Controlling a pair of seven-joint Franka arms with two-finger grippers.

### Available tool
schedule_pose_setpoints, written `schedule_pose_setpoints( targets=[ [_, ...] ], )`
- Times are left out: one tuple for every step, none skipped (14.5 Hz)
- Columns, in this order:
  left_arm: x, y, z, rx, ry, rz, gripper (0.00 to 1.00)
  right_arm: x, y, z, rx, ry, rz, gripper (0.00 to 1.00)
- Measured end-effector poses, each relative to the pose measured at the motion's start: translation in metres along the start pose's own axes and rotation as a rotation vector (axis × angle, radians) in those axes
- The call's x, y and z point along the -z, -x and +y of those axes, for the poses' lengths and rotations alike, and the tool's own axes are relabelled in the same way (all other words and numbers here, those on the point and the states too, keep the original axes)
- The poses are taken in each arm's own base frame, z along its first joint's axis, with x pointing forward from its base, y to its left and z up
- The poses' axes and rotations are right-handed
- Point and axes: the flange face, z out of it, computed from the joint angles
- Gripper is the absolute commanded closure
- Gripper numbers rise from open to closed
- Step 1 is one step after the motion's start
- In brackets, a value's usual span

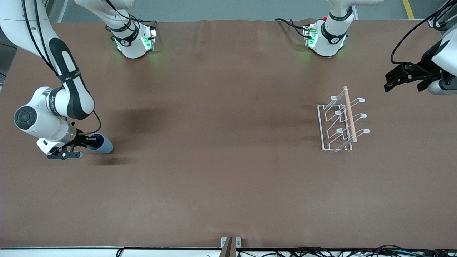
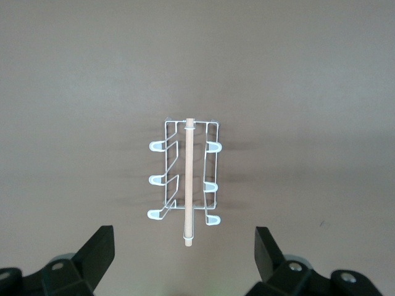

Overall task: Hang cup on cup holder
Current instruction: 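Lift the blue cup with the right gripper toward the table center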

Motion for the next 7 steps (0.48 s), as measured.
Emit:
schedule_pose_setpoints(
  targets=[
    [0.000,0.000,0.000,0.000,0.000,-0.002,0.00,0.000,0.000,0.000,0.000,0.000,0.001,1.00],
    [0.000,0.000,0.001,-0.001,0.000,-0.002,0.00,0.001,-0.001,0.000,0.000,0.001,0.004,1.00],
    [0.000,0.000,0.001,-0.002,0.000,-0.002,0.00,0.003,-0.003,0.001,0.000,0.001,0.007,1.00],
    [0.000,0.000,0.001,-0.002,0.000,-0.002,0.00,0.006,-0.004,0.001,-0.002,0.000,0.004,1.00],
    [0.000,0.000,0.001,-0.003,0.000,-0.002,0.00,0.008,-0.005,0.001,-0.002,-0.002,-0.007,1.00],
    [0.000,0.000,0.001,-0.004,0.000,-0.002,0.00,0.013,-0.007,0.002,-0.002,-0.005,-0.022,1.00],
    [0.000,0.000,0.001,-0.004,0.000,-0.003,0.00,0.022,-0.012,0.003,-0.002,-0.007,-0.033,1.00]
  ],
)
